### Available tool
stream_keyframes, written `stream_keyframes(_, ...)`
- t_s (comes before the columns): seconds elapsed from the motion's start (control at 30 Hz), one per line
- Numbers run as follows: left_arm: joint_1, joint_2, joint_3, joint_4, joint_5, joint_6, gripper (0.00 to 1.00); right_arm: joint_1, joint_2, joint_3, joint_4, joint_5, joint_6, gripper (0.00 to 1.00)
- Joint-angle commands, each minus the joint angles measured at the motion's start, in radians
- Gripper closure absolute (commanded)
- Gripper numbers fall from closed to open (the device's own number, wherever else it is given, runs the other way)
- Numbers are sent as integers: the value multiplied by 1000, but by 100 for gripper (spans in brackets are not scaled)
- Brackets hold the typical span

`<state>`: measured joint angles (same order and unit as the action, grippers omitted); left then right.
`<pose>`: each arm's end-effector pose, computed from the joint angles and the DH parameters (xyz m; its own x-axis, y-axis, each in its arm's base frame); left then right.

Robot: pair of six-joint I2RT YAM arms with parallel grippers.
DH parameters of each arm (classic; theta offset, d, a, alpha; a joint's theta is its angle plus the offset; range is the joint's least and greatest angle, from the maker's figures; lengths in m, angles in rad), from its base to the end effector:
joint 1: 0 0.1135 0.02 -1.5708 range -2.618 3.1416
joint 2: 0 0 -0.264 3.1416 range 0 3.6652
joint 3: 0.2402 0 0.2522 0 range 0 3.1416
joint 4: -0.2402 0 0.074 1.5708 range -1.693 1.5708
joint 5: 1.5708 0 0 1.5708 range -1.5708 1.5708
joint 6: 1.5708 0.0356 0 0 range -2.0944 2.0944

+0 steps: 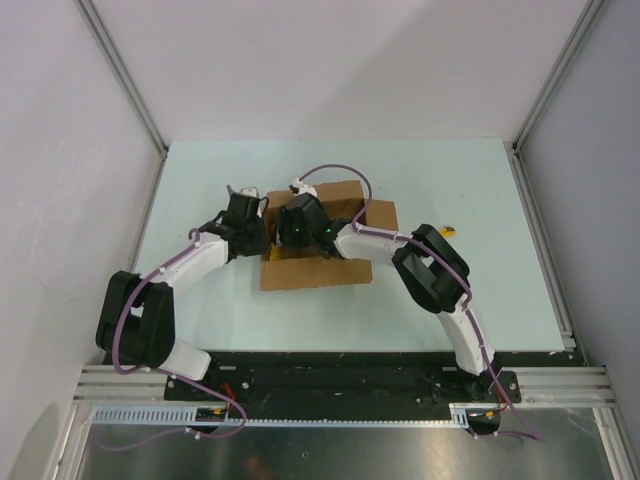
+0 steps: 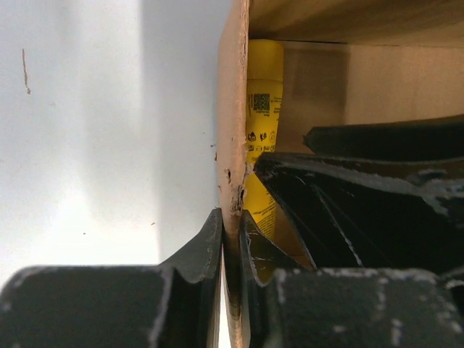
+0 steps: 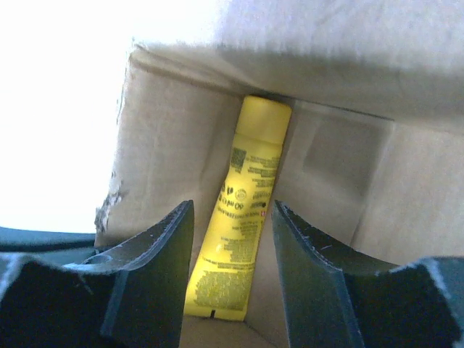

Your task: Unpack the express box

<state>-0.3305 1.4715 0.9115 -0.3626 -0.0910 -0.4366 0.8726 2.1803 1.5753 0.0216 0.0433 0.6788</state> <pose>0.2842 -0.0941 0.2097 -0.7980 -0.1714 -0.5777 -0.0730 0.9791 -0.1897 0.3214 0.3806 0.1796 -0.7415 0.0922 -0.6646 -0.3552 0.7863 0.5054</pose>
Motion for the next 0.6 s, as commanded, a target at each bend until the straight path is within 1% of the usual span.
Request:
stream_keyframes(0.0, -2, -46, 13, 16, 11, -19, 90, 5, 58, 86, -22, 35, -18, 48)
stream_keyframes(0.23, -2, -57, 18, 14, 19, -25, 90, 14, 124, 170, -115, 67, -36, 50)
stream_keyframes(0.33, -4, -57, 17, 17, 27, -27, 90, 20, 134, 172, -114, 78, -41, 51)
stream_keyframes(0.43, -4, -57, 17, 16, 33, -28, 90, 22, 144, 176, -109, 75, -47, 58)
stream_keyframes(0.47, -2, -59, 17, 16, 36, -27, 90, 22, 157, 181, -114, 75, -48, 66)
stream_keyframes(0.53, -2, -59, 15, 16, 33, -28, 90, 25, 171, 209, -144, 73, -50, 75)
stream_keyframes(0.57, -2, -62, 15, 16, 27, -25, 90, 23, 173, 210, -150, 75, -50, 81)
